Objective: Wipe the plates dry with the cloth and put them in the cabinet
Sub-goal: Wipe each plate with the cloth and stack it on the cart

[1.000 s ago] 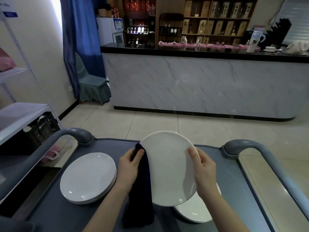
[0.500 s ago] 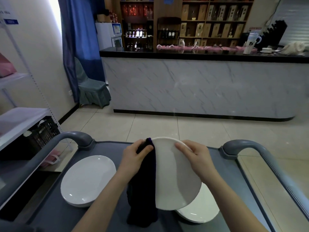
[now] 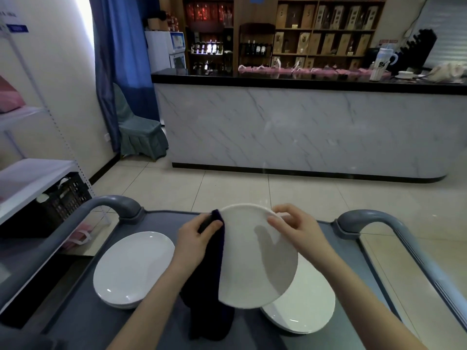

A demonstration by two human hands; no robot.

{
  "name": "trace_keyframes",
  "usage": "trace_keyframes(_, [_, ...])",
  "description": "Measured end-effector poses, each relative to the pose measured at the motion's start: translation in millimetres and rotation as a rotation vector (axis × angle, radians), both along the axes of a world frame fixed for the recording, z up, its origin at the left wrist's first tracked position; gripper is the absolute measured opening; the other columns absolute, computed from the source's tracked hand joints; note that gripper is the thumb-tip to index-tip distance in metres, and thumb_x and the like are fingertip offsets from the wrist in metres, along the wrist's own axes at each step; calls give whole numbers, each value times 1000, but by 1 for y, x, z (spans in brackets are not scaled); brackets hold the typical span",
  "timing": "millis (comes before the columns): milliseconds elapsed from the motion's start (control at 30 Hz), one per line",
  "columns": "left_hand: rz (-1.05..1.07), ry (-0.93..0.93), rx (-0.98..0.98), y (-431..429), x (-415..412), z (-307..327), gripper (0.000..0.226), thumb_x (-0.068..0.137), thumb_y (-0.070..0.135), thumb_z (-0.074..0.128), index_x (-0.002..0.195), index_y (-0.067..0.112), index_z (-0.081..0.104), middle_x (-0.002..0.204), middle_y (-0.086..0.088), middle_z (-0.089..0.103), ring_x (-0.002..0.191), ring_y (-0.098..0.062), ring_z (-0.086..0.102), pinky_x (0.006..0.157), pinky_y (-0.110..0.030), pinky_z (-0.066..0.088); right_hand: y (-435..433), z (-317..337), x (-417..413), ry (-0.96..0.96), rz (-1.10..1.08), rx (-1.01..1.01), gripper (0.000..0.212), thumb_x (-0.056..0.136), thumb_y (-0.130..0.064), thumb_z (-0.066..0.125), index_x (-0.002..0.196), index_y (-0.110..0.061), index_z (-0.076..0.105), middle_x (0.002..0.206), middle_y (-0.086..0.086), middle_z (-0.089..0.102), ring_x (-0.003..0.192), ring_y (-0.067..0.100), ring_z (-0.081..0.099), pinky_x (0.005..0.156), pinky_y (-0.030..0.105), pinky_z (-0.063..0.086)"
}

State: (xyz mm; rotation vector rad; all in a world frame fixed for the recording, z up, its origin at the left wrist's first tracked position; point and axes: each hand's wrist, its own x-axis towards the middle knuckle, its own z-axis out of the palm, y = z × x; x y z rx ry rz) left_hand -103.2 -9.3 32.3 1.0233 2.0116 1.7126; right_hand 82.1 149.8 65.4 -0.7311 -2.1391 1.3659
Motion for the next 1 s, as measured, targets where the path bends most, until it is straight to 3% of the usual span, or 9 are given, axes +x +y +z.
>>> trace_keyframes(67, [-129, 121, -74, 6, 0, 9, 20, 89, 17, 70, 79, 34, 67, 76, 21, 69, 71, 5, 59, 67, -10, 42, -1, 1, -9, -181, 135, 120, 13, 91, -42, 68, 87, -29, 68, 79, -8, 71, 70, 2, 61, 63, 20, 46])
trace_keyframes(133, [-187, 192, -133, 10, -1, 13, 26, 88, 18, 72, 73, 37, 63, 73, 21, 66, 68, 4, 56, 66, -12, 41, -5, -4, -16, -236, 181, 129, 30, 94, -44, 64, 81, -17, 65, 71, -2, 63, 66, 6, 55, 62, 28, 42])
trace_keyframes(233, [-172, 167, -131, 9, -2, 11, 26, 89, 20, 70, 73, 39, 62, 72, 20, 65, 69, 1, 56, 66, -13, 41, -10, -14, -16, -87, 79, 72, 31, 97, -36, 62, 72, -18, 65, 63, -12, 55, 60, 4, 48, 57, 25, 36])
trace_keyframes(333, [-74, 93, -66, 2, -5, 9, 21, 93, 23, 65, 99, 43, 60, 88, 27, 68, 84, 9, 61, 72, -7, 44, -16, -20, -14, 90, -111, -47, 36, 96, -34, 64, 64, -16, 60, 58, -13, 48, 55, 4, 43, 51, 17, 32])
trace_keyframes(400, [-31, 76, -43, -4, -5, 7, 34, 97, 24, 60, 114, 52, 54, 101, 35, 64, 97, 14, 58, 78, -2, 43, -20, -25, -14, 215, -265, -190, 37, 95, -32, 66, 64, -13, 61, 58, -11, 50, 54, 4, 44, 49, 13, 35])
trace_keyframes(533, [3, 58, 9, -13, -3, -1, 41, 98, 21, 57, 108, 61, 54, 107, 35, 63, 104, 14, 57, 80, -2, 42, -33, -41, -13, 287, -397, -354, 35, 93, -35, 67, 67, -12, 64, 60, -9, 55, 52, 4, 48, 48, 12, 40])
trace_keyframes(667, [-45, 29, -24, -12, -7, 0, 24, 96, 24, 61, 110, 43, 63, 101, 23, 70, 96, 4, 63, 79, -14, 47, -31, -42, -9, 176, -283, -242, 30, 94, -39, 66, 72, -17, 66, 60, -11, 57, 52, 2, 49, 50, 11, 39])
trace_keyframes(800, [-229, 174, -147, -1, -9, 16, 18, 91, 23, 68, 93, 40, 66, 89, 19, 70, 86, 1, 62, 76, -13, 45, -24, -27, -15, -52, -33, -19, 31, 94, -37, 66, 76, -12, 67, 62, -9, 56, 58, 6, 48, 57, 27, 37])
trace_keyframes(1000, [-171, 106, -116, 0, -9, 15, 13, 91, 26, 68, 94, 39, 68, 90, 17, 71, 88, -1, 64, 77, -14, 48, -25, -25, -13, 61, -127, -77, 31, 93, -36, 67, 73, -12, 67, 62, -9, 55, 59, 8, 47, 57, 26, 37])
